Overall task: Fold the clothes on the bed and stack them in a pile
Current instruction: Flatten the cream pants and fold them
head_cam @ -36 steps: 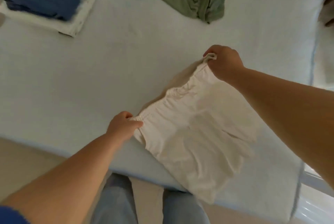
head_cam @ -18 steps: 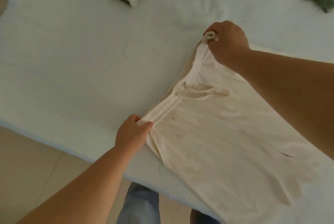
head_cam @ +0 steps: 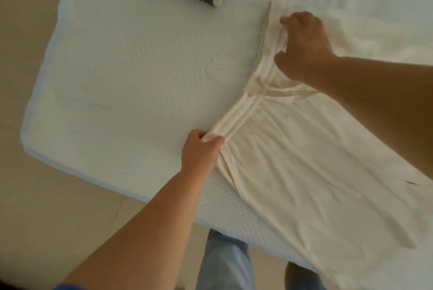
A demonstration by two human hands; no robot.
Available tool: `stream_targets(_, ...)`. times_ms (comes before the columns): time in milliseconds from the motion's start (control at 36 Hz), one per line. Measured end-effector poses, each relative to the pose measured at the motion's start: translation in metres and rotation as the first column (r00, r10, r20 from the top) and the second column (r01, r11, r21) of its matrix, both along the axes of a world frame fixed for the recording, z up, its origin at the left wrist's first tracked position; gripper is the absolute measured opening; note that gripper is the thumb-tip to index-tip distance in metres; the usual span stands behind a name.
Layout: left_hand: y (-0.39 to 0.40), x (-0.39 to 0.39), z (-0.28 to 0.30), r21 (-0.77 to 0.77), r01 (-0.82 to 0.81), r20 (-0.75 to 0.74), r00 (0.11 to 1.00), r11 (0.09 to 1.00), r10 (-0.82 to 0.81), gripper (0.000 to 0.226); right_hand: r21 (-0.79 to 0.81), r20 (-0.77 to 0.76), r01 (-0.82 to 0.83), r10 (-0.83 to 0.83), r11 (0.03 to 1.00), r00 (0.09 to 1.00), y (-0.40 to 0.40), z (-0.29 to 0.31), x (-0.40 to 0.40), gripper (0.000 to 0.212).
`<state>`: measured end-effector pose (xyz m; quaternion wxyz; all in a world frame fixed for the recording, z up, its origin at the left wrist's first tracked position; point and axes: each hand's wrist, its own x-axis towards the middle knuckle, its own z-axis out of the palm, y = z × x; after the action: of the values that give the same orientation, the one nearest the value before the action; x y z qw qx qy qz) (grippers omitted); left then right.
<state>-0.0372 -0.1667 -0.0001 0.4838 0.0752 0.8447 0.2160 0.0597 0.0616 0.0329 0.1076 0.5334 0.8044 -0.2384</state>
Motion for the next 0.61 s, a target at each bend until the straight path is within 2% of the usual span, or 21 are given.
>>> stream_targets(83, -0.002, 0.004, 0.007, -0.013, -0.186, 0.107, 0.977, 0.982, 0.186, 0.032, -0.022, -0.056, 0.086, -0.087, 0.996, 0.995, -0.043, 0.006, 0.034, 0.069)
stream_targets(139, -0.003, 0.006, 0.009, -0.038, -0.277, 0.14, 0.95, 0.96, 0.279, 0.03, -0.051, -0.042, 0.133, -0.135, 0.99, 0.99, -0.07, 0.006, 0.058, 0.067)
stream_targets(222, -0.009, 0.015, 0.012, -0.116, -0.276, 0.155, 0.944, 0.954, 0.292, 0.012, -0.127, 0.013, 0.208, -0.209, 0.97, 0.978, -0.109, 0.007, 0.101, 0.063)
stream_targets(361, -0.023, 0.053, 0.027, -0.235, -0.204, 0.27, 0.925, 0.95, 0.266, 0.011, -0.191, 0.111, 0.352, -0.336, 0.916, 0.935, -0.175, 0.02, 0.181, 0.053)
stream_targets(528, -0.048, 0.107, 0.033, -0.26, -0.195, 0.312, 0.91, 0.946, 0.273, 0.017, -0.281, 0.209, 0.552, -0.511, 0.785, 0.834, -0.25, 0.021, 0.261, 0.04)
stream_targets(611, -0.062, 0.136, 0.033, -0.247, -0.189, 0.323, 0.908, 0.95, 0.265, 0.016, -0.333, 0.245, 0.581, -0.526, 0.743, 0.814, -0.284, 0.014, 0.295, 0.036)
